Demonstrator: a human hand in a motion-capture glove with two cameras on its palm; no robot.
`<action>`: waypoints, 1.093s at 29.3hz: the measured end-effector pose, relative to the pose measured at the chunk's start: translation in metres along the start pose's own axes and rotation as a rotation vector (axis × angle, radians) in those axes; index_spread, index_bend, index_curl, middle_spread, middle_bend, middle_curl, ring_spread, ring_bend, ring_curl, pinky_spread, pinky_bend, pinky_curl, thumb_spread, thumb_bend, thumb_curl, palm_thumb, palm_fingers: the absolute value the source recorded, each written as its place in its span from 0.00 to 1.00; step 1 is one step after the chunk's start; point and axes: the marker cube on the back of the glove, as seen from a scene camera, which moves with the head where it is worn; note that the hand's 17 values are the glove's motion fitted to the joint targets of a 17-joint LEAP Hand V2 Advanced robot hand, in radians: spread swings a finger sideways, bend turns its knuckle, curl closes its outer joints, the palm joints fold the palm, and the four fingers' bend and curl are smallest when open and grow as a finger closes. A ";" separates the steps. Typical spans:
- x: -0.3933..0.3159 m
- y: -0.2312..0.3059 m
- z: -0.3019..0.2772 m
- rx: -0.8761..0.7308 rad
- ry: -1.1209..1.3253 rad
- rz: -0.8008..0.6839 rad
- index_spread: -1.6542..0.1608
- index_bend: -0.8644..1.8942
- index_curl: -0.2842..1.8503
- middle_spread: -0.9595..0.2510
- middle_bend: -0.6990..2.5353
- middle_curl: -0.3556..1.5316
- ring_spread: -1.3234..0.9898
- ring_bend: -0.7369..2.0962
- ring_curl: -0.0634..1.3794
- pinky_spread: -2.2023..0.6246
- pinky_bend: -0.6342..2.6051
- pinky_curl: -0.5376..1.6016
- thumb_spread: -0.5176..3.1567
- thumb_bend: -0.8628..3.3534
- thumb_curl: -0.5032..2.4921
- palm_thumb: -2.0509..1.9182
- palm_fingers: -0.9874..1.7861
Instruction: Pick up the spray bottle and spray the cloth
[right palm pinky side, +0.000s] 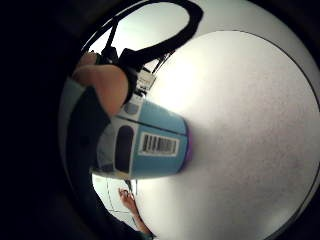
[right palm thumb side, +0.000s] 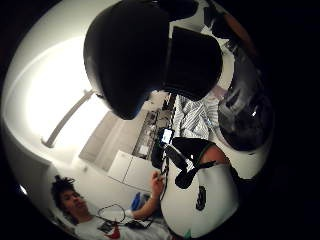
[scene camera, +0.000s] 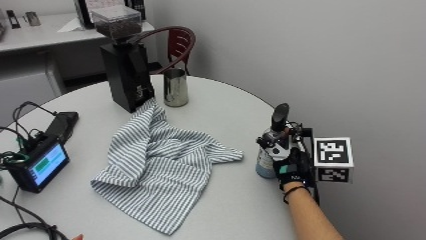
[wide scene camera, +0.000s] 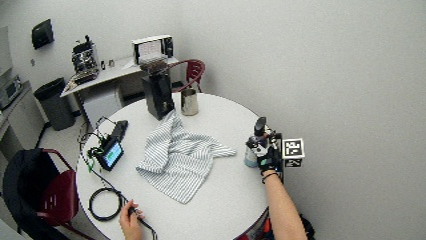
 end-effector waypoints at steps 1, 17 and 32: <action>0.003 0.000 -0.002 0.021 0.002 -0.009 0.73 0.35 0.23 0.71 0.31 0.40 0.55 0.42 0.29 0.84 0.31 0.41 0.38 0.20 0.28 0.68 0.64; -0.016 0.015 -0.059 -0.082 -0.093 -0.016 0.77 0.35 0.24 0.72 0.31 0.41 0.53 0.45 0.32 0.83 0.28 0.41 0.37 0.21 0.32 0.75 0.73; -0.081 0.016 0.037 -0.556 0.064 -0.045 0.80 0.34 0.24 0.74 0.31 0.42 0.53 0.48 0.34 0.77 0.32 0.43 0.34 0.20 0.35 0.74 0.78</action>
